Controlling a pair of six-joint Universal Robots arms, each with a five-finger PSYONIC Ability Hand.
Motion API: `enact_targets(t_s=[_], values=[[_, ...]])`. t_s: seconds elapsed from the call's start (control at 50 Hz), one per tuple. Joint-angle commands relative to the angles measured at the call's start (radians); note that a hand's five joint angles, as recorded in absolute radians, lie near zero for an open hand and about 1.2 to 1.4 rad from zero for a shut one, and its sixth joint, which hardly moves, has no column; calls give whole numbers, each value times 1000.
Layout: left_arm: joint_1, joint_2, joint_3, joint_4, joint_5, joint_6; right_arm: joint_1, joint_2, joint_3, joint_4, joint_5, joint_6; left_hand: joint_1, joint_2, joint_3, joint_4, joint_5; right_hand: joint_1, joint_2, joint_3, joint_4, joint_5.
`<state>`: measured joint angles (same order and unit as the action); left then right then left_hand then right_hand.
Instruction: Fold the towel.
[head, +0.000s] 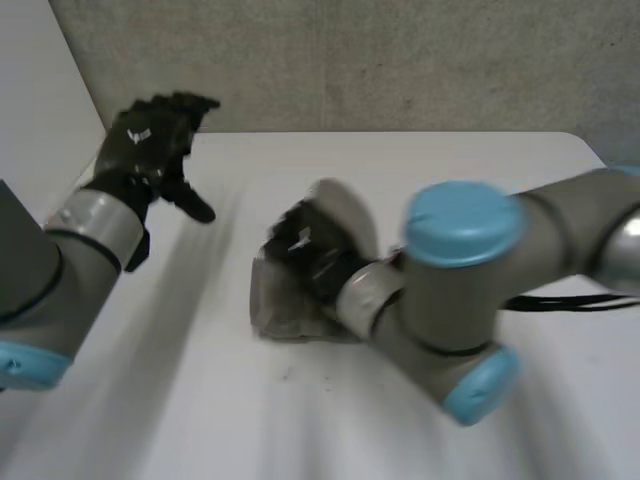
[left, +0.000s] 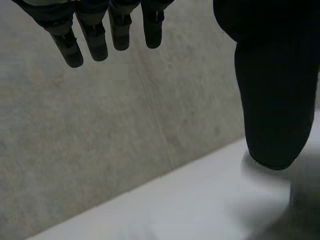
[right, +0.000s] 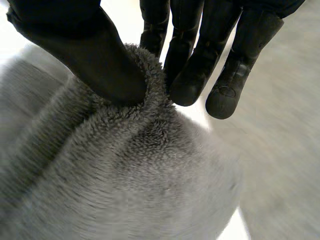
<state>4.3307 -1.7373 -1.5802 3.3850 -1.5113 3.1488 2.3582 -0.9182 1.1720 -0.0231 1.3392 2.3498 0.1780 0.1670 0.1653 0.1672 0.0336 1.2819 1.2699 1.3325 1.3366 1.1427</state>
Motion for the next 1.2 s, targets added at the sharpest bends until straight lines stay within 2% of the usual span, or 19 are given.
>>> enact_targets(t_s=[0.02, 0.06, 0.08, 0.1, 0.12, 0.14, 0.26, 0.28, 0.32, 0.4, 0.5, 0.54, 0.74, 0.84, 0.94, 1.0, 1.04, 1.1, 1.2], values=[[-5, -14, 106, -84, -20, -113, 64, 168, -150, 164, -20, -7, 6, 17, 19, 17, -24, 114, 126, 64, 60, 79], [-5, -18, 109, -90, -21, -127, 61, 167, -150, 167, -8, 3, 6, 17, 19, 17, -24, 114, 126, 64, 60, 79], [-6, -19, 109, -90, -23, -136, 55, 151, -141, 164, 20, 20, 6, 17, 19, 17, -24, -277, -265, -328, -332, -312], [-6, -28, 109, -88, -21, -138, 52, 119, -123, 154, 56, 52, 9, 20, 22, 20, -21, -897, -885, -948, -952, -932], [-6, -28, 109, -88, -21, -138, 52, 119, -123, 153, 57, 52, 9, 20, 22, 20, -21, -903, -891, -954, -958, -939], [-8, -43, 112, -88, -21, -139, 44, 75, -95, 134, 87, 101, 9, 20, 22, 20, -21, -1107, -1095, -1158, -1162, -1143], [-17, -120, 141, -93, -23, -147, -40, -147, 82, -16, 115, 397, 9, 20, 22, 20, -21, -1107, -1095, -1158, -1162, -1143], [-17, -120, 141, -93, -23, -147, -40, -148, 83, -17, 115, 398, 9, 20, 22, 20, -21, -1107, -1095, -1158, -1162, -1143], [-46, -169, 154, -95, -23, -165, -114, -229, 158, -76, 107, 540, 15, 26, 28, 26, -15, -1107, -1095, -1158, -1162, -1143], [-77, -228, 157, -96, -23, -191, -160, -238, 176, -86, 103, 623, 21, 32, 34, 32, -9, -1107, -1095, -1158, -1162, -1143], [-129, -334, 157, -99, -24, -200, -180, -153, 156, -60, 78, 629, 24, 35, 36, 35, -6, -1107, -1095, -1158, -1162, -1143], [-158, -407, 155, -101, -32, -197, -183, -66, 109, -23, 75, 629, 27, 38, 39, 37, -3, -1107, -1095, -1158, -1162, -1143], [-161, -482, 181, -174, -93, -188, -185, 142, -23, 54, 75, 631, 38, 49, 51, 49, 8, -1107, -1095, -1158, -1162, -1143], [-161, -441, 223, -259, -110, -159, -198, 82, -55, 80, 78, 635, 38, 49, 51, 49, 8, -1107, -1095, -1158, -1162, -1143], [-160, -321, 275, -349, -147, -105, -238, -161, -58, 117, 92, 651, 9, 20, 22, 20, -21, -1107, -1095, -1158, -1162, -1143], [-154, -222, 310, -386, -182, -101, -246, -217, -57, 121, 103, 660, -3, 8, 9, 7, -34, -1107, -1095, -1158, -1162, -1143], [-151, -118, 351, -420, -208, -98, -282, -333, -55, 133, 161, 701, -3, 8, 9, 7, -34, -1107, -1095, -1158, -1162, -1143], [-137, -57, 375, -449, -219, -99, -336, -407, -49, 153, 219, 730, -3, 8, 9, 7, -34, -1107, -1095, -1158, -1162, -1143], [-59, 59, 421, -547, -216, -99, -378, -453, -43, 221, 248, 729, -3, 8, 9, 7, -34, -1107, -1095, -1158, -1162, -1143]])
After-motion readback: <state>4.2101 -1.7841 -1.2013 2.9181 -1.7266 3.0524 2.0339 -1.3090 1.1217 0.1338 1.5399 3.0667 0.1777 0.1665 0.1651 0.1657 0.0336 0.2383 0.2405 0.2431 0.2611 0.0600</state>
